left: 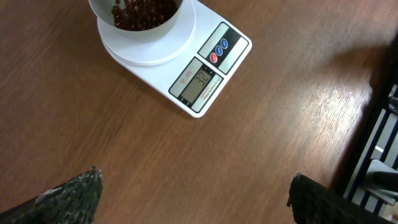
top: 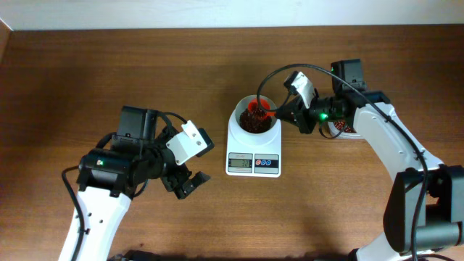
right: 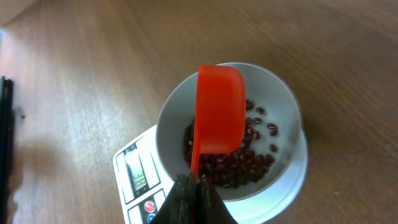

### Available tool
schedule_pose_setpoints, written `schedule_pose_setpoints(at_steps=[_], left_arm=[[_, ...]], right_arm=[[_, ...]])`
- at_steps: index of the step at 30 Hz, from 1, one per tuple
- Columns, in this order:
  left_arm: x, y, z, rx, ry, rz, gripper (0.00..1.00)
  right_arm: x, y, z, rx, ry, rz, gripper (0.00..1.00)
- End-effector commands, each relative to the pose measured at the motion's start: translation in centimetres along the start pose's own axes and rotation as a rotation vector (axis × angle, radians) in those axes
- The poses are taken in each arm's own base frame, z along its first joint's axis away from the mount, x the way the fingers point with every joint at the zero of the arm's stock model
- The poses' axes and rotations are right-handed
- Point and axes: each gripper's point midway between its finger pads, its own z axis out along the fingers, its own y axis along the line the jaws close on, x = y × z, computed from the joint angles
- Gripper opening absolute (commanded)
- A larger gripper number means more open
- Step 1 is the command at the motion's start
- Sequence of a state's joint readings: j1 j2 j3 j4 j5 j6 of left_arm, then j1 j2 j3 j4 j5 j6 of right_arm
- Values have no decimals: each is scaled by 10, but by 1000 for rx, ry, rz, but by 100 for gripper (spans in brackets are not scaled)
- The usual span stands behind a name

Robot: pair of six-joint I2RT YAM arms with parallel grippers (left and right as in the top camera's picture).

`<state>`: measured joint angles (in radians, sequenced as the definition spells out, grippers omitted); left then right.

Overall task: Scoop and weigh 50g on scale
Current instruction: 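Tilt the red scoop with the right gripper to pour beans into the bowl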

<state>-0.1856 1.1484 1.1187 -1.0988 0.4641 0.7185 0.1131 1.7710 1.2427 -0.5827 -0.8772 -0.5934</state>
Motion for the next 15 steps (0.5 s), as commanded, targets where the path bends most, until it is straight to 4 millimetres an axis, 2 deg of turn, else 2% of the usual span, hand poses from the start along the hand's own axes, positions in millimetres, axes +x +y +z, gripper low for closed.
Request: schedule_pose_setpoints(at_steps=[1,3,6,8,12,15], left_arm=[[-7,3,-5,-12,-20,26,99],[-7,3,-5,-12,-20,26,99],[-6,3,-5,-11,-20,26,99],[-6,3,-5,-12,-20,26,99],[-6,3,-5,-12,-20,26,99],[-6,3,-5,-12,-20,26,99]], right_arm=[[-1,3,2,-19,-3,-54,4],[-1,8,2,-40,-7,-46,4],[1,-2,2,9,9,-11,4],[-1,7,2,-36,-7,-50,4],[-2,9,2,-46,-13,-35,4],[1,-3,2,14,10,16,4]])
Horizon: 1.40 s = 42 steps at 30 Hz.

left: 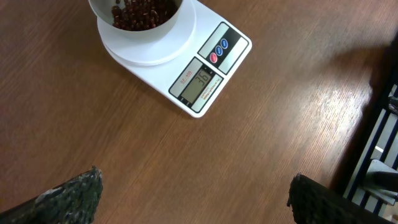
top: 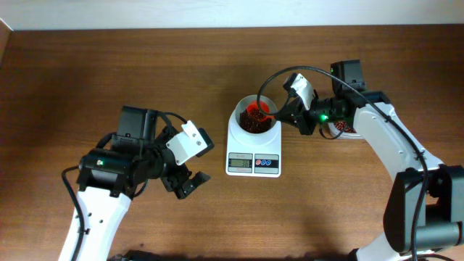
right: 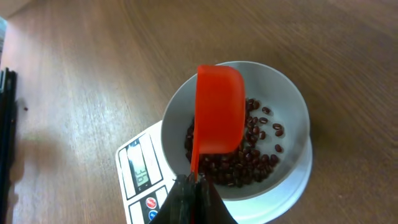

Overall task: Scoop and weigh 50g on scale
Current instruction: 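Tilt the red scoop with the right gripper to pour beans into the bowl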

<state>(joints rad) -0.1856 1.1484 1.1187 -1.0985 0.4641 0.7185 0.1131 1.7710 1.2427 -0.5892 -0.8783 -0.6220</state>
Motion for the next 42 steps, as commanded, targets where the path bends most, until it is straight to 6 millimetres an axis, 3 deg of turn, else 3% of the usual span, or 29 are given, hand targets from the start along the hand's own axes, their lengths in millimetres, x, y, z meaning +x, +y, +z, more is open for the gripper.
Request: schedule_pose_setpoints(at_steps=[1,3,5,8,12,15,17,19,22,26,28,35,42], left_arm=[[-6,3,-5,-11,-20,26,99],[-6,3,-5,-11,-19,26,99],[-6,3,-5,-11,-20,26,99],[-6,3,-5,-12,-20,26,99],[-6,3,-5,-11,-20,26,99],[-6,3,-5,-12,-20,26,99],[-6,3,-5,-11,-20,26,99],[-6,3,-5,-11,-20,26,99],[-6,3,-5,-11,-19,26,99],[-6,3,-5,-11,-20,26,99],[-6,3,-5,-11,-20,26,99],[-6,3,-5,-11,-19,26,99],[-6,3,-5,-12,-20,26,99]], right_arm=[[-2,3,2,-17,-6,35,4],[-5,13,3,-65,-27,-52,4],[-3,1,4,-5,-3,-4,4],[-2,16,5,-70,-11,-89,4],[0,13,5,-53,1,-46,4],[0,-6,4,41,21,51,4],[-4,5,6,-15,-1,5,4],[-2,-7,6,47,17,42,4],[-4,5,8,-10,2,-1,4],[-3,5,7,-9,5,14,4],[-1,-6,7,45,23,58,4],[-12,11,7,-53,-37,12,4],[-7,10,7,-41,-15,39,4]])
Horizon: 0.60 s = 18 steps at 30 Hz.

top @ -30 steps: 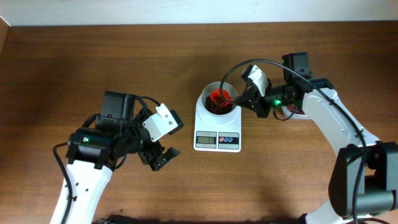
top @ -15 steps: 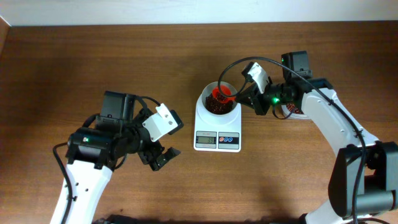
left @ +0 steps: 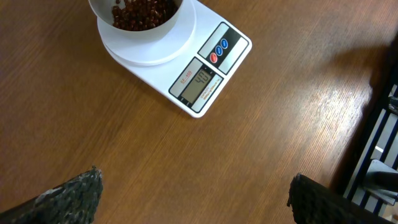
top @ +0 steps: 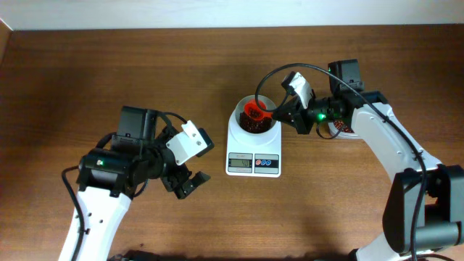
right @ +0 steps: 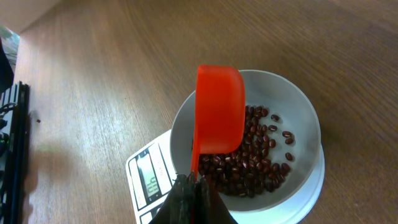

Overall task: Scoop and weigh 50g on scale
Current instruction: 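Tilt the red scoop with the right gripper to pour beans into the bowl, then hold the scoop over the bowl, shaking out remaining beans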

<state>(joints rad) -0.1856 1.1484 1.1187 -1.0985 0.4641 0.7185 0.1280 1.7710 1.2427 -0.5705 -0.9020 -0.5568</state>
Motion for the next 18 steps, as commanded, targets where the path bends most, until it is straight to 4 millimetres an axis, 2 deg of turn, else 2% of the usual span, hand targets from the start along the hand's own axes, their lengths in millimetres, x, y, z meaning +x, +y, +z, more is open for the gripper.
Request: schedule_pose_setpoints(at_steps=[1,6,8,11,18], left_arm=[[-6,3,-5,-11,-20,26,99],[-6,3,-5,-12,-20,26,99],[-6,3,-5,-12,-20,26,99],[-6,3,-5,-11,-20,26,99],[-6,3,-5,-11,-20,26,99]], right_arm=[[1,6,4,-25,8,-8,4],[-2,7,5,-30,-1,-39,4],[1,0,5,9,17,-30,4],[1,6,5,-21,13,-42,4],[2,3,6,1,25,-40,4]])
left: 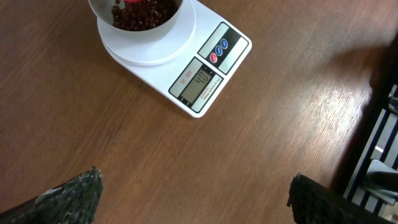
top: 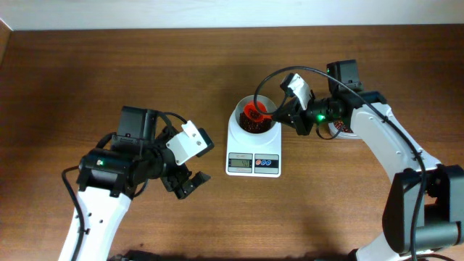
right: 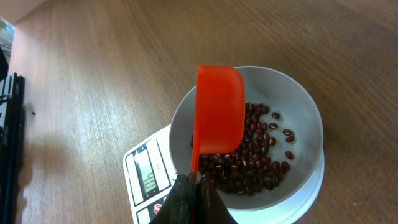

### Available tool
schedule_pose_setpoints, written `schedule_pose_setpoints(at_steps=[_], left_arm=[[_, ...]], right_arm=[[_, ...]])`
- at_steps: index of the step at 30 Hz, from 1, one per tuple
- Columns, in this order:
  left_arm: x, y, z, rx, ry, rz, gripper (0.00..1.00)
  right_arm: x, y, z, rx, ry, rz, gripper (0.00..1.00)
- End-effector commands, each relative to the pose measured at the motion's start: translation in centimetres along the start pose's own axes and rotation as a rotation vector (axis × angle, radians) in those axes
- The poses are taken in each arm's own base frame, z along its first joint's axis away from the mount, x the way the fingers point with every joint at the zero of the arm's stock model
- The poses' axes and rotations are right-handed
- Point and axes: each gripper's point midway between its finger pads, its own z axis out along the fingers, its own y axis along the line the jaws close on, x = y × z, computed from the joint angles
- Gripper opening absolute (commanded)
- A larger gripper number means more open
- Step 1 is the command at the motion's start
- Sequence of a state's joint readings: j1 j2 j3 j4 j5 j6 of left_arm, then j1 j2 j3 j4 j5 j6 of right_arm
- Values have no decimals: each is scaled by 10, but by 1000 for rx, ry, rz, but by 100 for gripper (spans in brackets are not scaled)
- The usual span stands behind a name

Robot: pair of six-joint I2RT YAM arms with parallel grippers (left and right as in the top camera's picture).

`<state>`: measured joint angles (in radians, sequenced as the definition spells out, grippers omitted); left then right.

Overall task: Scoop and weigh 50g on scale
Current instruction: 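Hold the scoop over the bowl, shaking out remaining beans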

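Note:
A white scale [top: 253,148] sits mid-table with a white bowl [right: 298,112] of red beans [right: 252,158] on its platter. My right gripper [right: 194,182] is shut on the handle of an orange scoop [right: 219,109], held over the bowl with its underside toward the wrist camera. In the overhead view the scoop [top: 254,111] hangs above the bowl's middle. The display [left: 200,81] shows digits like 40 in the left wrist view. My left gripper [top: 187,183] stands open over bare table, left of the scale, with nothing between its fingers.
A second container of beans [top: 341,128] sits to the right of the scale, partly hidden under my right arm. A dark rack edge [left: 379,143] shows at the right of the left wrist view.
The right gripper and scoop have shifted slightly left over the bowl. The display still reads about 40. The left arm has not moved.
The scoop was over the bowl with the display in the mid thirties, then near 36. Later the display read about 40 with more beans in the bowl. The scoop stays over the bowl now; the left arm stayed put throughout.

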<state>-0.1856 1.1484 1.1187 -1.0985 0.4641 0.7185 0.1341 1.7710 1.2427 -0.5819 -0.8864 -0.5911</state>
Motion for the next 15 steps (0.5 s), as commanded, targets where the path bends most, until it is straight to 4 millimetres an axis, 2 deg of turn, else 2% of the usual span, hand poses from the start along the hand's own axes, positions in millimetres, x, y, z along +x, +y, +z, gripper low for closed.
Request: schedule_pose_setpoints(at_steps=[1,15], left_arm=[[-6,3,-5,-12,-20,26,99],[-6,3,-5,-11,-20,26,99]], right_arm=[[-1,2,5,-5,9,-12,4],[1,4,5,-9,14,-5,4]])
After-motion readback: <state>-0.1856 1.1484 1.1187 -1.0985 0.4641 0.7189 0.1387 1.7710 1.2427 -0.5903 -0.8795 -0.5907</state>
